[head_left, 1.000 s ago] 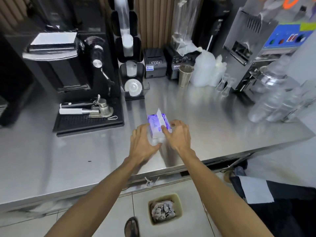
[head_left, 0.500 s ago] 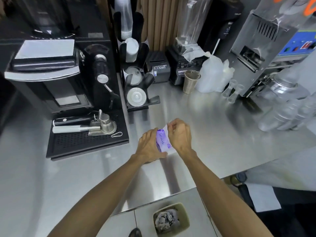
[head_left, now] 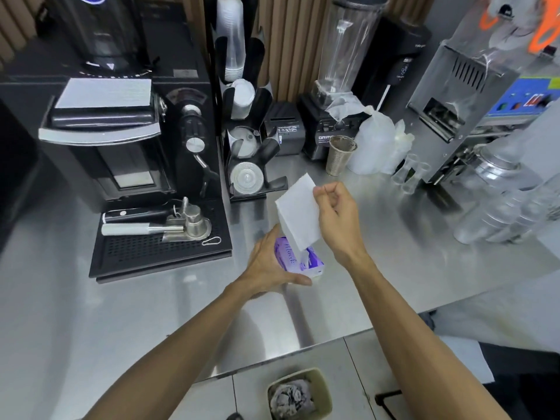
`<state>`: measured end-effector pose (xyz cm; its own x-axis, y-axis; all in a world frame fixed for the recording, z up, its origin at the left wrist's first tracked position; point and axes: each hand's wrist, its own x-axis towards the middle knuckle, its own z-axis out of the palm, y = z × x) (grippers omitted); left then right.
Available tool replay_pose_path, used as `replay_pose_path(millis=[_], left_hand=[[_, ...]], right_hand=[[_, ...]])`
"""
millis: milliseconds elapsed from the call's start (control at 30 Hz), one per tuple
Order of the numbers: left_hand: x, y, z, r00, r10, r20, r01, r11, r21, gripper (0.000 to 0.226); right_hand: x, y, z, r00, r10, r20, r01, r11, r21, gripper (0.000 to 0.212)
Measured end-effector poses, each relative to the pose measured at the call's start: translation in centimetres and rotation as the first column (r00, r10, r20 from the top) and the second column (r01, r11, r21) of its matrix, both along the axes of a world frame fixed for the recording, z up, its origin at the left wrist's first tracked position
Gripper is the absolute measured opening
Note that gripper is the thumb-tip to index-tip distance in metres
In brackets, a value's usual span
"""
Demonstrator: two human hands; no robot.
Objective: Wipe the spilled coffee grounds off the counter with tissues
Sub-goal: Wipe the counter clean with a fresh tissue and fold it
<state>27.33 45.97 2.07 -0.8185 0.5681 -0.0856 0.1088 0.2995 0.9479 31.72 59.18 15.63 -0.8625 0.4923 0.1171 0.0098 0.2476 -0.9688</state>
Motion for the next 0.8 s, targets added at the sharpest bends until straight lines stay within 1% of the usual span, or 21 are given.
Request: replay_pose_path(millis=[33,100,167,233,267,333,400,433,467,533,567,633,700,733,800], left_hand=[[0.4,-0.4,0.8,0.994,-0.026,0.103,0.009,0.986,0.165,0.126],[1.5,-1.7,2.4,0.944,-0.095,0.317,-0.045,0.913,0.406,0.117],[2.4,-3.3,3.7,0.849,-0.185,0.495,-0.138,0.827,0.545,0.107],[3.4,-4.7,4.6,0.764,-0.268,0.587,-0.219,0.749,0.626,0.087],[4.0,-5.5,5.0,0.738,-0.254,0.625,-0.293,0.714,0.636,0.075],[4.8,-7.1,5.2,0.700,-0.139,0.700,-0.462,0.660,0.593,0.052],[5.5,-9.2,5.1,0.682,0.015,0.731,-0.564,0.647,0.512,0.043],[5.8,-10.3,5.0,0.684,0.094,0.723,-0.585,0.663,0.467,0.041],[6.3,-11.4,5.0,0.690,0.168,0.704,-0.594,0.687,0.419,0.039],[7.5,-13.7,5.0,0.715,0.307,0.628,-0.600,0.730,0.326,0.030],[8.1,-14.8,4.8,0.728,0.373,0.576,-0.606,0.742,0.286,0.026],[9.3,-17.0,4.4,0.736,0.493,0.463,-0.625,0.757,0.188,0.020],[10.4,-18.9,3.5,0.735,0.562,0.380,-0.636,0.765,0.100,0.020],[10.9,-19.8,3.0,0.732,0.577,0.362,-0.640,0.764,0.075,0.020],[11.9,-21.5,2.2,0.712,0.594,0.376,-0.653,0.756,0.043,0.015]], right_hand=[[0.2,-0.1,0.0,1.000,0.021,0.016,-0.019,0.998,-0.068,0.014],[0.4,-0.4,-0.3,0.998,0.056,0.040,-0.047,0.979,-0.201,0.013],[0.6,-0.8,-0.8,0.994,0.103,0.041,-0.084,0.945,-0.316,0.010],[1.0,-1.2,-1.3,0.989,0.147,0.035,-0.121,0.912,-0.392,0.007],[1.2,-1.3,-1.4,0.984,0.172,0.038,-0.142,0.901,-0.411,0.007],[1.8,-1.7,-1.8,0.971,0.232,0.055,-0.188,0.888,-0.420,0.013],[2.2,-2.0,-2.5,0.952,0.292,0.094,-0.234,0.889,-0.394,0.021],[2.4,-2.3,-3.0,0.938,0.326,0.118,-0.264,0.892,-0.368,0.024],[2.6,-2.6,-3.6,0.921,0.362,0.142,-0.299,0.893,-0.337,0.024],[2.8,-3.6,-4.9,0.894,0.406,0.189,-0.347,0.895,-0.280,0.019],[2.8,-4.3,-5.6,0.887,0.409,0.215,-0.354,0.901,-0.253,0.016],[2.8,-5.9,-7.1,0.855,0.437,0.280,-0.387,0.896,-0.218,0.018],[2.9,-7.6,-8.6,0.794,0.494,0.354,-0.445,0.869,-0.215,0.024],[3.1,-8.4,-9.2,0.764,0.512,0.393,-0.462,0.859,-0.221,0.026],[3.4,-9.9,-9.8,0.714,0.531,0.456,-0.473,0.846,-0.245,0.020]])
